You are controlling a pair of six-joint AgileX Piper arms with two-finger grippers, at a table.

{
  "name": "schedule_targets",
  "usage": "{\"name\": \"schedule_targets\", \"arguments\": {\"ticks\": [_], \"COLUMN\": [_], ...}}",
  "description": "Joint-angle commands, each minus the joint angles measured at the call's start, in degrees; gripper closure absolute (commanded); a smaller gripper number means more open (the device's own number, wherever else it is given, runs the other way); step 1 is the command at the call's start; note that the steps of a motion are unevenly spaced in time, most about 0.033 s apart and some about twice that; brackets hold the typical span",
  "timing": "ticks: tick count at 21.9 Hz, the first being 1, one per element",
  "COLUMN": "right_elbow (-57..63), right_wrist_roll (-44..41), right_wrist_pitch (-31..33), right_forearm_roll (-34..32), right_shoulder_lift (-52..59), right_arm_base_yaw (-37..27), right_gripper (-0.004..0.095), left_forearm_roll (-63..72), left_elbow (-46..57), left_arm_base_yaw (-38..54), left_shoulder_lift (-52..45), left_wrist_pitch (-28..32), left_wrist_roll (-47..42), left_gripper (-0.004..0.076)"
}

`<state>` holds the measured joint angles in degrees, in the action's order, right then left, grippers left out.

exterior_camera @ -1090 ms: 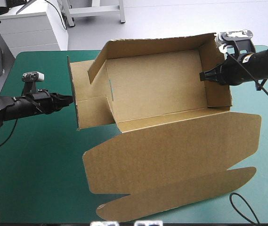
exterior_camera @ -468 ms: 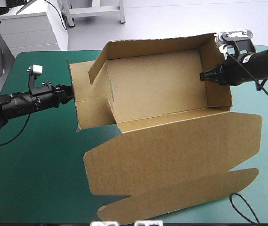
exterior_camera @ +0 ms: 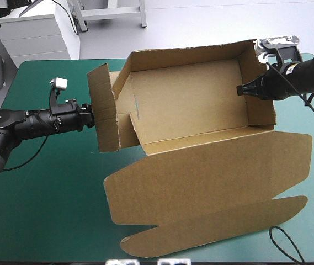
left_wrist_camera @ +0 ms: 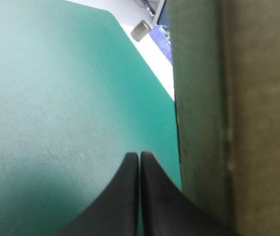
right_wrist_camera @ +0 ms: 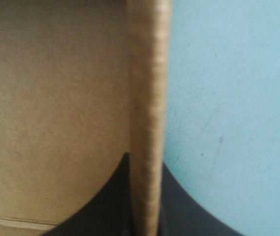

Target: Fold the box

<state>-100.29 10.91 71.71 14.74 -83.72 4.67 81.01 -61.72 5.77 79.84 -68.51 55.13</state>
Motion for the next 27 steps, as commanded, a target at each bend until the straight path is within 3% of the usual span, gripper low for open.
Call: {"name": "schedule_targets", "arguments": {"ticks": [1,5,11,21,27], "right_elbow": [-1.65,-1.65,-1.65,-1.65,-1.65], "right_wrist_roll": [-0.87,-1.8,-2.41,-3.05,-3.05], "right_wrist_pitch": [-0.19,-0.19,-0.19,-0.19,-0.19], "right_forearm_roll": [1.63,-0.59,-1.01,-1.1,0.64], "right_shoulder_lift": [2.35,2.35,2.35,2.35,2.35], "right_arm_base_yaw": [-0.34,-0.34,-0.22,-0.22,-0.22], "right_gripper": [0.0927,0.0927,0.0926,0.0925,0.0925], "left_forearm_roll": [4.78,6.15,8.8,9.89,6.93], "left_elbow": [-1.63,-1.63,-3.92,-10.27,-10.27], "left_arm_base_yaw": [-3.38,-4.32,-6.9,-10.62,-10.67], "left_shoulder_lift": [-2.1,-3.0,-6.21,-6.25,-6.25], "left_wrist_pitch": [-5.64,-5.64,-5.64,-5.64,-2.51], "left_wrist_roll": [-0.33,-0.33,-0.83,-0.83,-0.83], "left_gripper": [0.0731,0.0724,0.063,0.0288,0.0285]}}
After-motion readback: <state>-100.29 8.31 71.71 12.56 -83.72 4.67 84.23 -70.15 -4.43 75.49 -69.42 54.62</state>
